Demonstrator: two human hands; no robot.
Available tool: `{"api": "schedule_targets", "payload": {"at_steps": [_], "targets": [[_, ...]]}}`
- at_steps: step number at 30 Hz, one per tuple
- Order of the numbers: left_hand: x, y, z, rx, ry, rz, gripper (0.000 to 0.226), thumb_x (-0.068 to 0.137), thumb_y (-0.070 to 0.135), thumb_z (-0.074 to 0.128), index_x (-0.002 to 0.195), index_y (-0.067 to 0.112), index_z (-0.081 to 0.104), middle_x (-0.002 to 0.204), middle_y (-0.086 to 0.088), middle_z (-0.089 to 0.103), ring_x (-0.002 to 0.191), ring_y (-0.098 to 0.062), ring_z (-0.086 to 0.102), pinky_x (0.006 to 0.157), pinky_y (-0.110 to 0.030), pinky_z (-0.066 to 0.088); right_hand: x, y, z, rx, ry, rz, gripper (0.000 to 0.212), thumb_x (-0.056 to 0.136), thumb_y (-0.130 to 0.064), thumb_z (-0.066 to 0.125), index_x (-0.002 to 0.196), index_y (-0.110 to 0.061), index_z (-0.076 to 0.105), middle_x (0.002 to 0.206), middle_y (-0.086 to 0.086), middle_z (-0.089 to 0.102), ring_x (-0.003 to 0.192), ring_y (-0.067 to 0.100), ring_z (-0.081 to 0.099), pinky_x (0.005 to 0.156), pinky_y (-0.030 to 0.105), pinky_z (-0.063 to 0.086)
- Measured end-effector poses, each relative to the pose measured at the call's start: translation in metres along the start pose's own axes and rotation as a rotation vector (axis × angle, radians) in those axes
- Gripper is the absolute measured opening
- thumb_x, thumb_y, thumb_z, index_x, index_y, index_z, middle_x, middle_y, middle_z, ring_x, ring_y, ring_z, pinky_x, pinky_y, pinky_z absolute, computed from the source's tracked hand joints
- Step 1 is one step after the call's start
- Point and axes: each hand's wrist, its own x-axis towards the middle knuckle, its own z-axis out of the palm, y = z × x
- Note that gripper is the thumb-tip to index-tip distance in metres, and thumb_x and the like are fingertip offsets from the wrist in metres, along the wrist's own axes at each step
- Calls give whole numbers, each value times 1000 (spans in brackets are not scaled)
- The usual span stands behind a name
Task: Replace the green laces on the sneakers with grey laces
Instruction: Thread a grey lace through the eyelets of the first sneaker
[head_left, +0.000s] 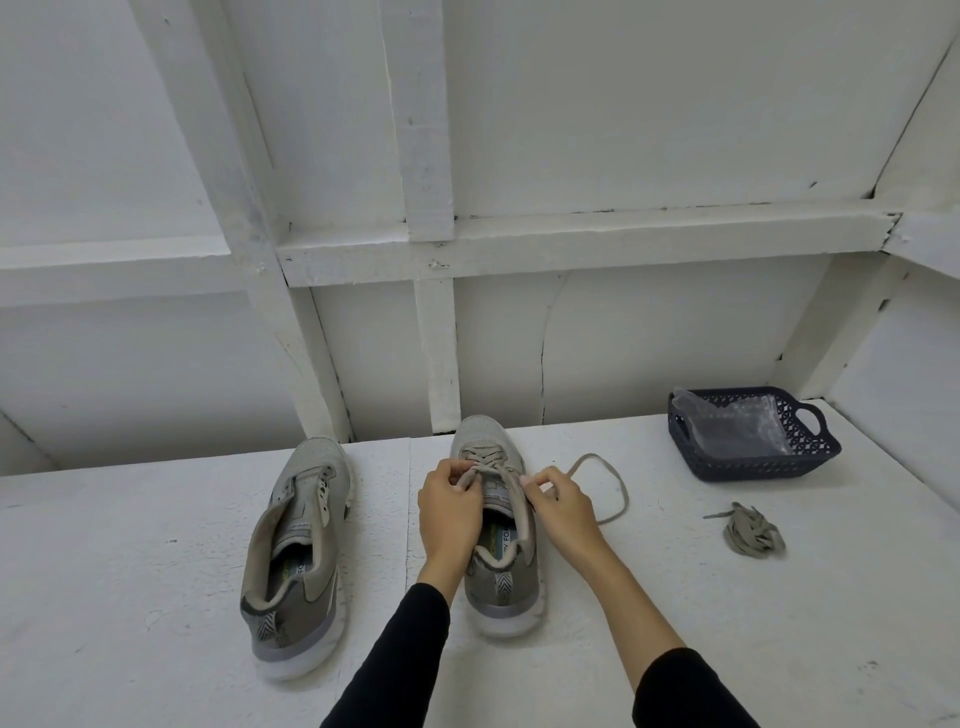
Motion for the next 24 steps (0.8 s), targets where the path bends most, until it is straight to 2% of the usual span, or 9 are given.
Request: {"api": "schedule_targets", "payload": {"at_steps": [2, 5, 8, 10, 13, 15, 17, 19, 24], "targets": [[2, -2, 1, 3, -9, 41, 18, 89, 13, 60, 87, 31, 61, 98, 5, 66, 90, -8, 60, 67, -17, 44, 1, 3, -2, -24, -13, -49, 34, 96, -33, 56, 75, -6, 56, 63, -3, 51, 61, 10, 44, 58, 26, 33], [4, -5, 2, 13, -24, 68, 21, 88, 10, 56, 88, 29, 64, 99, 4, 66, 93, -11, 61, 74, -24, 49, 3, 5, -5, 20, 2, -72, 38, 98, -25, 52, 64, -11, 46, 62, -3, 42, 60, 10, 37, 57, 25, 29], [5, -7, 2, 0, -34, 49, 23, 87, 7, 54, 88, 27, 65, 99, 3, 66, 93, -13, 61, 74, -27, 50, 6, 9, -5, 48, 25, 48, 38, 100, -22, 46, 64, -13, 38, 59, -1, 35, 57, 14, 31, 57, 27, 27], [5, -6, 0, -16, -33, 37, 24, 87, 7, 53, 86, 27, 65, 99, 2, 66, 92, -12, 61, 73, -26, 50, 7, 17, -5, -64, 8, 133, 35, 98, -21, 46, 64, -13, 41, 60, 1, 42, 57, 16, 38, 58, 28, 31], [5, -4, 0, -20, -30, 28, 26, 87, 6, 52, 84, 29, 64, 98, 3, 67, 91, -11, 61, 72, -26, 50, 6, 29, -9, -263, 29, 185, 21, 92, -17, 48, 72, -11, 48, 74, 3, 57, 69, 20, 54, 63, 30, 41], [5, -4, 0, -12, -21, 27, 26, 87, 6, 52, 82, 29, 63, 97, 3, 66, 90, -12, 61, 69, -26, 48, 4, 30, -11, -421, 87, 150, 11, 90, -15, 47, 82, -12, 56, 86, 1, 61, 87, 22, 55, 76, 34, 42], [4, -5, 2, -11, -12, 25, 26, 88, 5, 52, 81, 27, 63, 95, 3, 66, 89, -12, 61, 68, -26, 49, 4, 24, -13, -548, 172, 93, 16, 90, -12, 45, 90, -15, 61, 94, -1, 60, 103, 23, 46, 85, 37, 33], [5, -5, 3, -9, -9, 27, 24, 88, 4, 52, 81, 24, 63, 94, 2, 66, 87, -12, 61, 66, -24, 48, 10, 18, -14, -578, 228, 49, 22, 92, -9, 45, 95, -17, 64, 98, -2, 58, 109, 22, 42, 88, 39, 29], [5, -4, 4, 18, -3, 30, 23, 89, 4, 51, 81, 22, 62, 93, -1, 65, 84, -14, 62, 62, -23, 46, 38, 15, -20, -563, 246, -48, 28, 92, -3, 49, 109, -16, 67, 111, 1, 64, 113, 20, 51, 91, 36, 34]]}}
